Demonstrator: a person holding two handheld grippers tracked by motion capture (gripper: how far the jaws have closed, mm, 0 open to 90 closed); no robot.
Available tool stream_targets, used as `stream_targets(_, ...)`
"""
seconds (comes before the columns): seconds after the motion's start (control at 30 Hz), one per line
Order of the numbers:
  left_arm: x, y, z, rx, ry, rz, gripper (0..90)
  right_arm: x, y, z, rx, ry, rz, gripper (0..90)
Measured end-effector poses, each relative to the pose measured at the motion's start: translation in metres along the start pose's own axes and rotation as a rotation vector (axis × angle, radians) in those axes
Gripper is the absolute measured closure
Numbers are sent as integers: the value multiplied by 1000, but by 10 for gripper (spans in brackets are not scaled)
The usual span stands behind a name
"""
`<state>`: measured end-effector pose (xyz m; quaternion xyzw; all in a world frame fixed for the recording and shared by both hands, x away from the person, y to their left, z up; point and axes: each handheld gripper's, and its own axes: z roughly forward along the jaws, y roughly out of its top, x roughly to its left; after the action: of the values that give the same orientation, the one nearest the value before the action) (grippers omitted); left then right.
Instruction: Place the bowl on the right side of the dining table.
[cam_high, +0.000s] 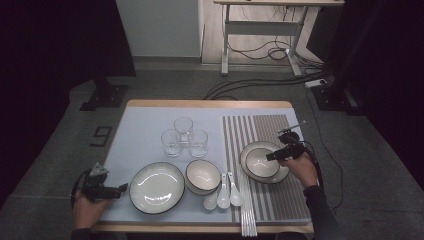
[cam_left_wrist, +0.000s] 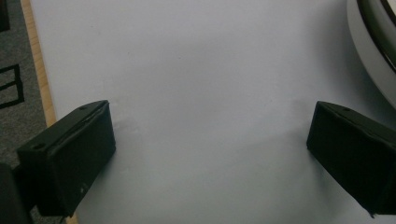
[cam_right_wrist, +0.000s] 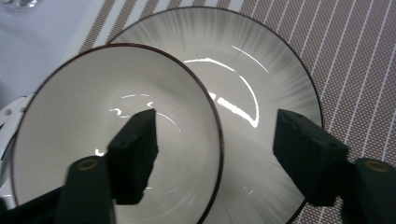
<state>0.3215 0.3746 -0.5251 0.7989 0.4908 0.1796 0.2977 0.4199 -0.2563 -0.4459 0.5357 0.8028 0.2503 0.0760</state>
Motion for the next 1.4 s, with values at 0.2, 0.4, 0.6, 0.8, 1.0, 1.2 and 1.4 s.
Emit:
stream_targets(0.2, 0, 0, 0, 0, 0, 0, 9, 10, -5, -13, -67, 2, -82, 273)
stream_targets(0.4, 0, 0, 0, 0, 0, 0, 9, 20, -12, -26, -126, 9, -138, 239)
stream_targets(0.6, 0, 0, 0, 0, 0, 0, 9, 30, -21, -36, -176, -1, -177, 156)
stream_targets(0.8, 0, 0, 0, 0, 1, 0, 9, 33, -33, -43, -203, 3, -181, 93)
stream_targets(1.0, 0, 0, 0, -1, 1, 1, 10, 30, -46, -49, -232, -8, -193, 33)
stream_targets(1.2, 0, 0, 0, -1, 1, 1, 10, 23, -63, -48, -231, -36, -211, 0)
stream_targets(1.4, 0, 0, 0, 1, 1, 2, 10, 20, -74, -48, -248, -34, -177, 0)
